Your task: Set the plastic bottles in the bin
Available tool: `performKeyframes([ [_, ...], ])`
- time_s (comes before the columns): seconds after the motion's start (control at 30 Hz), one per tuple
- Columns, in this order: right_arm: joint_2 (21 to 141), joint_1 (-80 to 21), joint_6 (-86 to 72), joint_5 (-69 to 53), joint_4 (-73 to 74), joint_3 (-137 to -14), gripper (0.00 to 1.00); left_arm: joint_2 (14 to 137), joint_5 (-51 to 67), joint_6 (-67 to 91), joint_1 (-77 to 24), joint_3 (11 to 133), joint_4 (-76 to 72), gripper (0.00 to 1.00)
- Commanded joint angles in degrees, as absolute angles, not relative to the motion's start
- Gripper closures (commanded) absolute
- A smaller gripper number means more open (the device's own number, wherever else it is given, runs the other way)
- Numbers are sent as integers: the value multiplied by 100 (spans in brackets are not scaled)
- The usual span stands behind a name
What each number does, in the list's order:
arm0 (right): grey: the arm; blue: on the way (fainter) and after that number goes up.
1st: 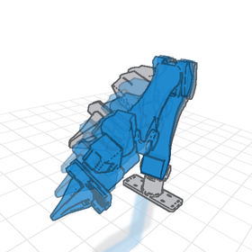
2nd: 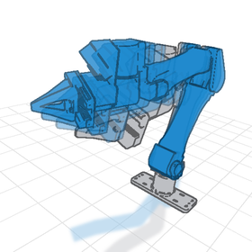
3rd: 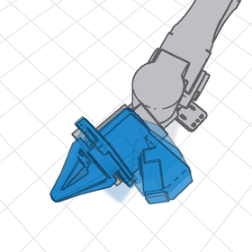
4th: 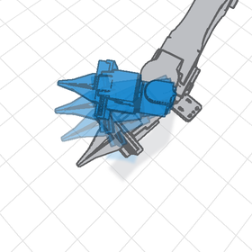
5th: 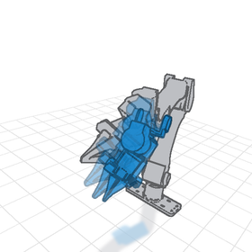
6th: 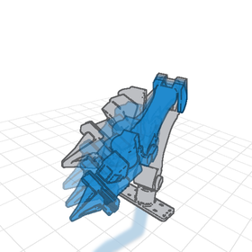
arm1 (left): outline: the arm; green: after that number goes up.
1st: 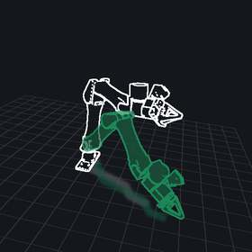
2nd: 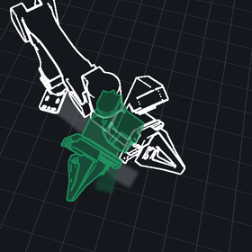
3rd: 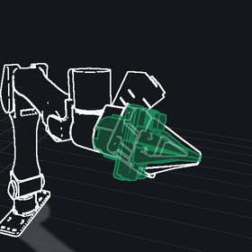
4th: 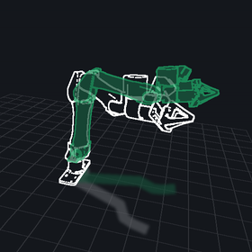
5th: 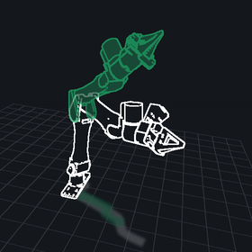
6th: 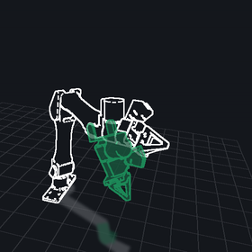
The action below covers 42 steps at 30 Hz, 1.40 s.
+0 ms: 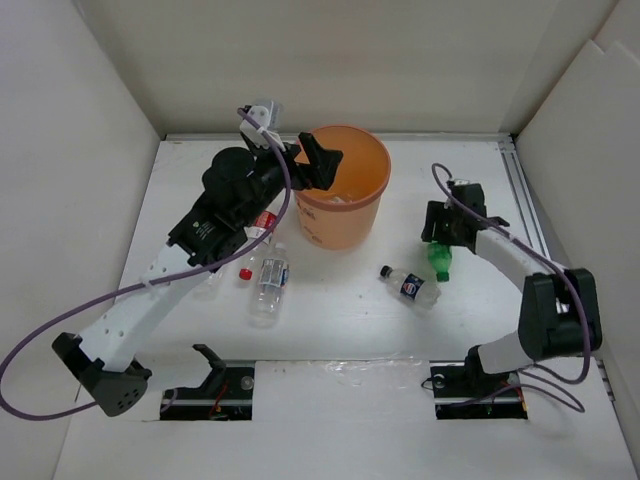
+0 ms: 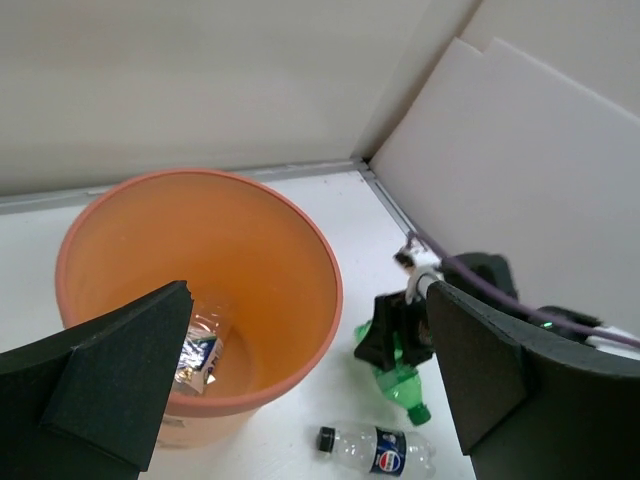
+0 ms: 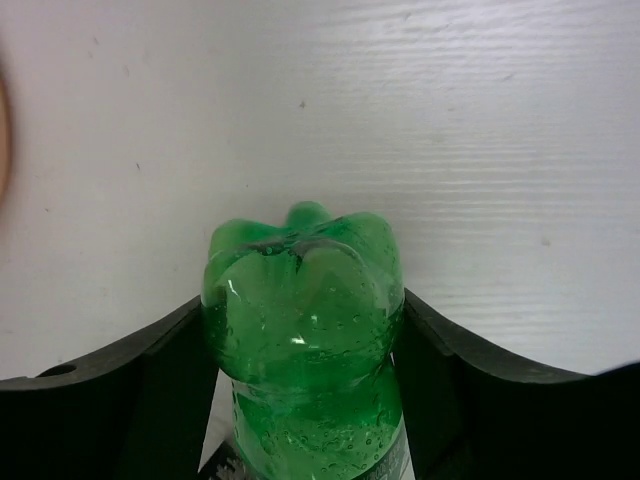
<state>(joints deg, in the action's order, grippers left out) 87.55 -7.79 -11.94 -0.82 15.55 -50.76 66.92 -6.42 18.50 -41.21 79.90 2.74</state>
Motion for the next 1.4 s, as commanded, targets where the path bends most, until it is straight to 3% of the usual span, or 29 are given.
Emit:
performKeyframes([
  [0.0, 7763, -694, -1380, 272, 1704, -5317, 100, 7003, -142, 1916, -4244, 7840, 9, 0],
  [0.13, 6717, -642, -1441, 256, 1951, -5695, 100, 7610, 359, 1802, -4665, 8051, -210, 0],
  [0.23, 5926, -642, -1564, -787, 1601, -5783, 100, 7918, 1356, 1731, -4834, 8051, -709, 0],
  [0.33, 5547, -361, -2133, -3007, 810, -5976, 100, 8024, 2081, 1792, -5027, 7805, -1368, 0],
  [0.5, 5423, -439, -3038, -4190, 107, -6337, 100, 8024, 2670, 1863, -5150, 7752, -1845, 0],
  [0.7, 5370, -975, -3726, -4245, -764, -6337, 100, 8085, 3322, 2074, -5203, 7752, -2452, 0],
  [1.03, 5563, -1767, -4474, -4122, -2205, -6161, 100, 8394, 3375, 2180, -5203, 7893, -2425, 0],
  [1.07, 5563, -1845, -4474, -4122, -2276, -6161, 98, 8394, 3375, 2232, -5203, 7893, -2478, 17],
  [1.1, 5650, -1846, -4474, -4122, -2276, -6161, 85, 8394, 3375, 2232, -5203, 7893, -2479, 33],
  [1.13, 5704, -1846, -4474, -4122, -2276, -6161, 68, 8394, 3323, 2232, -5203, 7893, -2479, 57],
  [1.2, 5704, -1846, -4413, -3992, -2276, -6161, 21, 8394, 2998, 2232, -5203, 7893, -2426, 94],
  [1.27, 5652, -1846, -4281, -3886, -2276, -6100, 0, 8314, 2613, 2232, -5203, 7945, -2339, 98],
  [1.37, 5433, -1381, -3632, -3596, -1558, -6047, 0, 8147, 1567, 2119, -5081, 8015, -2084, 98],
])
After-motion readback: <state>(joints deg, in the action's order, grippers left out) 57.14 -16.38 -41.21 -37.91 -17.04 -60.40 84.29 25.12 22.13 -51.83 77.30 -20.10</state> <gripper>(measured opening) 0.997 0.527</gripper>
